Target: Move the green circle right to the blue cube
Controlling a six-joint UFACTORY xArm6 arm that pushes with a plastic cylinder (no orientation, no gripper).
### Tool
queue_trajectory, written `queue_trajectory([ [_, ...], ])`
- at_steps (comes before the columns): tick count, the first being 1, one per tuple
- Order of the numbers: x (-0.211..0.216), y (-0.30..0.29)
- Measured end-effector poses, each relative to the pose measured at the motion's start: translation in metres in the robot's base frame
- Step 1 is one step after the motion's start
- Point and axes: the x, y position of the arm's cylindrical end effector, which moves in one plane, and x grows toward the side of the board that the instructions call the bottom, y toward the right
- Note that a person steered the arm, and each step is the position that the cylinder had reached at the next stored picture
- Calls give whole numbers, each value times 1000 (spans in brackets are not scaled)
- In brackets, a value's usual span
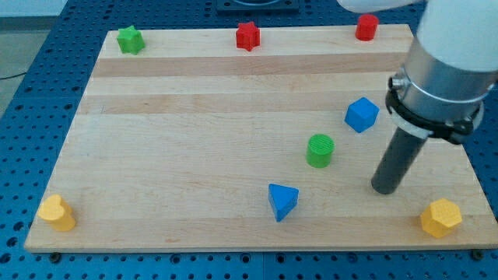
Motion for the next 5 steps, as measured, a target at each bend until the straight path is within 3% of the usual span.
queue_trajectory([
  [1,-17,-1],
  [3,4,-60],
  [5,-15,-113],
])
